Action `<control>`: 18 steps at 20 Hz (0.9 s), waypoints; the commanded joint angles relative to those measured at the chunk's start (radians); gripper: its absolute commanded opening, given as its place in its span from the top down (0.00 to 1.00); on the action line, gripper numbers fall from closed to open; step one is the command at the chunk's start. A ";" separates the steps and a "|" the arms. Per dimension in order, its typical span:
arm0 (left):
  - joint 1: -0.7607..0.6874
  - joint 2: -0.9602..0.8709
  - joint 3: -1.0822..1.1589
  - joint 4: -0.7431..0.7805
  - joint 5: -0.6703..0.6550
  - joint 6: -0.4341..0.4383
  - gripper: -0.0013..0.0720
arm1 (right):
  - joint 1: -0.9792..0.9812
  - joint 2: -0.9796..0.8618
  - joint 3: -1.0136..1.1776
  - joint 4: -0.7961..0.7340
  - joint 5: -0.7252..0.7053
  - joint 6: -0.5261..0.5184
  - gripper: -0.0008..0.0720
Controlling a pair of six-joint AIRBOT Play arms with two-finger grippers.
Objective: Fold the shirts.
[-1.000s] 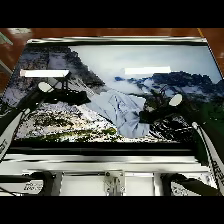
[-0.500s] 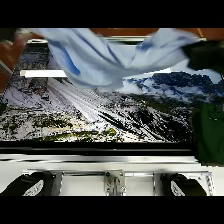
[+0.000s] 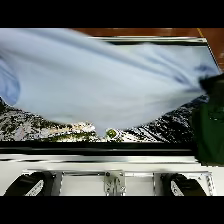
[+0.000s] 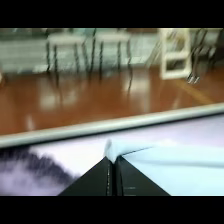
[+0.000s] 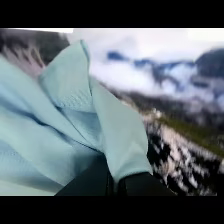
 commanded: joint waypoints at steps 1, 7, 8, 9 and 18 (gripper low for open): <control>0.001 -0.019 -0.101 0.132 -0.169 -0.047 0.94 | 0.000 -0.042 -0.159 -0.044 0.193 0.115 0.89; 0.001 -0.193 -0.499 0.093 -0.053 -0.180 0.94 | 0.000 -0.265 -0.590 0.063 -0.344 0.138 0.89; 0.001 -0.248 -0.547 0.062 0.021 -0.181 0.94 | 0.000 -0.347 -0.596 0.101 -0.449 0.131 0.89; 0.001 -0.309 -0.573 0.036 0.083 -0.181 0.94 | 0.000 -0.428 -0.594 0.140 -0.558 0.122 0.89; 0.005 -0.768 -0.573 -0.161 0.236 -0.259 0.58 | -0.005 -0.701 -0.591 0.420 -0.930 -0.006 0.25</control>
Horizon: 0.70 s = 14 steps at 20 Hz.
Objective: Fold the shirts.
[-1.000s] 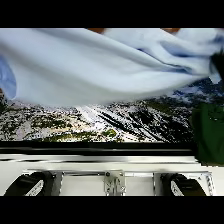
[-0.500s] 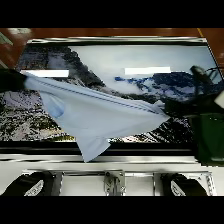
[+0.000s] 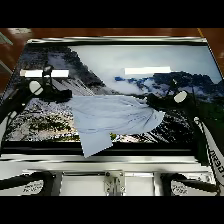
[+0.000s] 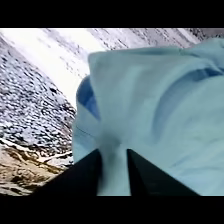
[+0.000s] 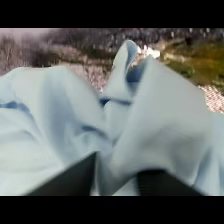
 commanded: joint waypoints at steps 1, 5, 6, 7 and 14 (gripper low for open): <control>0.014 -0.097 0.005 -0.095 0.003 -0.026 0.41 | -0.012 -0.017 0.005 0.077 -0.078 -0.082 0.25; 0.207 -0.031 0.078 -0.060 -0.329 0.111 0.33 | -0.158 0.121 0.089 -0.061 0.186 -0.206 0.06; 0.269 0.008 0.072 -0.072 -0.382 0.152 0.26 | -0.218 0.154 0.103 -0.099 0.271 -0.220 0.06; 0.333 0.050 0.056 -0.091 -0.436 0.188 0.03 | -0.291 0.186 0.106 -0.117 0.352 -0.236 0.06; 0.440 0.163 -0.368 -0.362 -0.437 0.332 0.11 | -0.556 0.204 0.014 -0.128 0.559 -0.278 0.07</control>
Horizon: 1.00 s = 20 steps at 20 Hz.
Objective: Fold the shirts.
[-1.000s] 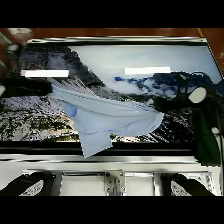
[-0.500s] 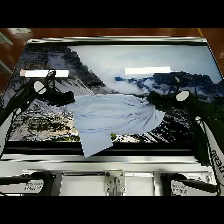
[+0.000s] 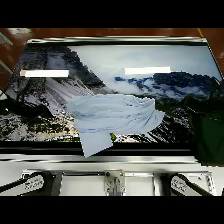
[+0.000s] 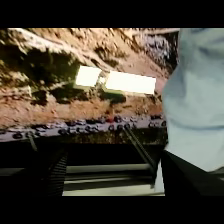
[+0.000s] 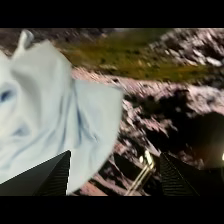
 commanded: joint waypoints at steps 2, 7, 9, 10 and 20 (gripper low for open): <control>-0.080 0.024 -0.307 -0.280 0.187 0.099 0.11 | -0.059 -0.026 -0.062 0.047 0.072 -0.020 0.07; -0.277 -0.006 -0.389 -0.415 0.387 0.109 0.11 | -0.057 -0.136 -0.062 0.178 0.056 -0.022 0.07; -0.318 -0.035 -0.389 -0.422 0.409 0.109 0.11 | -0.057 -0.164 -0.062 0.175 0.053 -0.024 0.07; -0.333 -0.052 -0.389 -0.431 0.414 0.109 0.15 | -0.057 -0.175 -0.062 0.175 0.048 -0.024 0.07; -0.362 -0.117 -0.367 -0.575 0.399 0.192 0.94 | 0.027 -0.325 -0.062 0.214 -0.090 -0.015 0.07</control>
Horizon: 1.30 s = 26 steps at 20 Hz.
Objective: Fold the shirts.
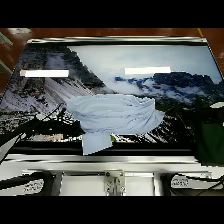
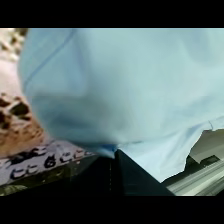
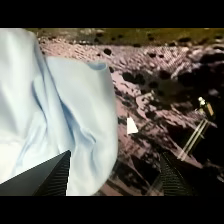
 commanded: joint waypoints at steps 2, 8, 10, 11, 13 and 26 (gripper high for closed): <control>-0.002 0.012 0.027 -0.028 -0.043 0.042 0.94 | 0.076 -0.070 0.000 0.063 -0.145 0.005 0.07; 0.004 0.083 0.109 -0.028 -0.044 0.060 0.94 | 0.177 -0.116 0.000 0.090 -0.307 0.051 0.34; 0.024 0.090 0.157 -0.027 -0.044 0.072 0.94 | 0.205 -0.109 0.002 0.100 -0.303 0.040 0.75; 0.037 0.099 0.190 -0.023 -0.050 0.099 0.94 | 0.204 -0.092 0.005 0.111 -0.295 0.010 0.89; 0.074 0.136 0.285 -0.014 -0.123 0.149 0.94 | 0.188 -0.018 0.026 0.108 -0.269 -0.049 0.89; 0.335 0.500 1.580 0.060 -0.097 0.020 0.94 | 0.127 0.831 0.721 -0.097 -0.382 -0.012 0.89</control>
